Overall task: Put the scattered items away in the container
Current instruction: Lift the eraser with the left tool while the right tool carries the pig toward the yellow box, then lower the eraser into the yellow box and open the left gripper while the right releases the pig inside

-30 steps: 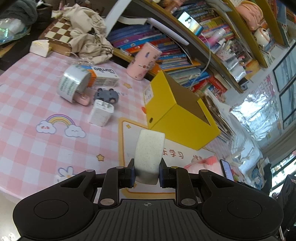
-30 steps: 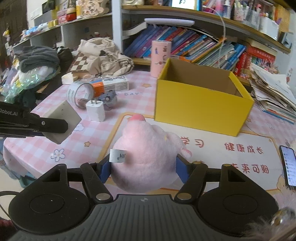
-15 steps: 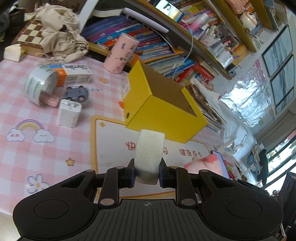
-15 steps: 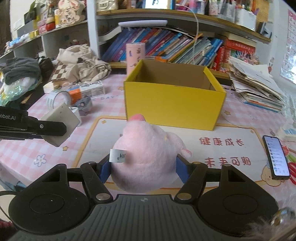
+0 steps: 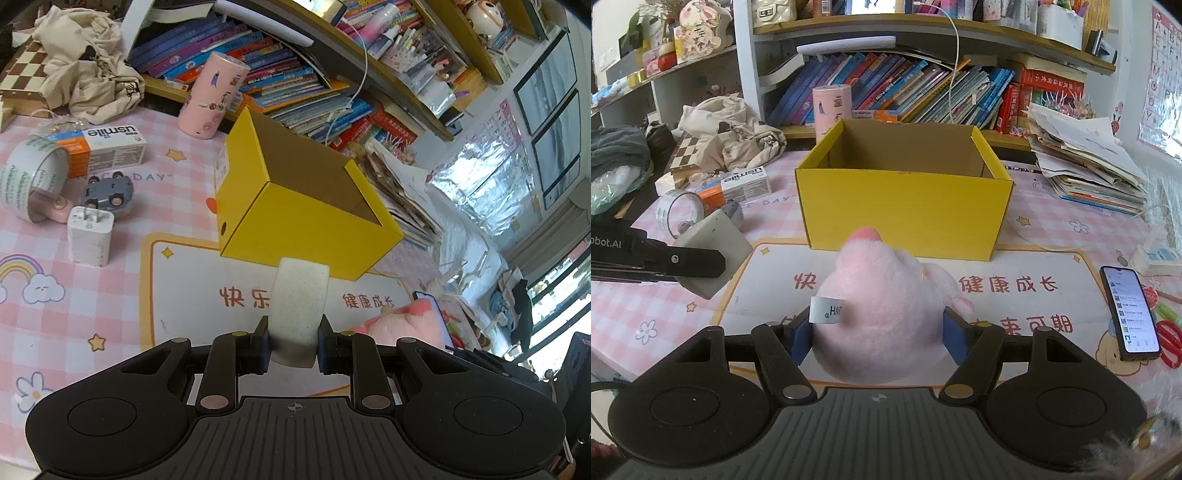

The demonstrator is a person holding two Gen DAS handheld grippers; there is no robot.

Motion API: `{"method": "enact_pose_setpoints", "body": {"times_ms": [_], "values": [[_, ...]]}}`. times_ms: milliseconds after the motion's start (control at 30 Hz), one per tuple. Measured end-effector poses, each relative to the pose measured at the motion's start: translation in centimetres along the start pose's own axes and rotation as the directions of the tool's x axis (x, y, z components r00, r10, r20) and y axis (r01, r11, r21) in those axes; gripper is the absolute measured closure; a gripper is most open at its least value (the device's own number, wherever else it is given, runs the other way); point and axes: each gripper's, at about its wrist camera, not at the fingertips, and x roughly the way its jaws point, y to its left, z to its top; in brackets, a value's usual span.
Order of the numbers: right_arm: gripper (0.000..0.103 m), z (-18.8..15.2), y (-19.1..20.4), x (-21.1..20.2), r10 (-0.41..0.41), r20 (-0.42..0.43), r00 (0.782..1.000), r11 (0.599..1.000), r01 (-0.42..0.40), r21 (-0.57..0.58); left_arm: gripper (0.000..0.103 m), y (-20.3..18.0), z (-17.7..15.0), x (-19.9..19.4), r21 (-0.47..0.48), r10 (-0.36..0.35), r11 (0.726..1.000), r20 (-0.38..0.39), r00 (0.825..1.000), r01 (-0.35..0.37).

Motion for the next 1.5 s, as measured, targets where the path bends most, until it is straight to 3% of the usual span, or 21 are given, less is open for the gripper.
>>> {"method": "enact_pose_setpoints", "body": {"times_ms": [600, 900, 1267, 1500], "values": [[0.036, 2.7, -2.3, 2.0, 0.013, 0.014, 1.0, 1.0, -0.013, -0.027, 0.081, -1.7, 2.5, 3.1, 0.043, -0.018, 0.999, -0.004, 1.0, 0.018], [0.036, 5.7, -4.1, 2.8, 0.036, 0.085, 0.996, 0.996, -0.029, -0.086, 0.081, -3.9, 4.7, 4.6, 0.074, -0.03, 0.997, 0.047, 0.998, 0.026], [0.036, 10.9, -6.8, 3.4, 0.134, 0.22, 0.966, 0.983, -0.102, -0.151, 0.081, -6.7, 8.2, 6.1, 0.095, 0.007, 0.995, 0.138, 0.99, -0.02], [0.036, 14.2, -8.7, 5.9, 0.185, 0.23, 0.955, 0.973, -0.146, -0.176, 0.081, -7.9, 10.9, 8.3, 0.116, 0.051, 0.991, 0.178, 0.983, -0.072]]}}
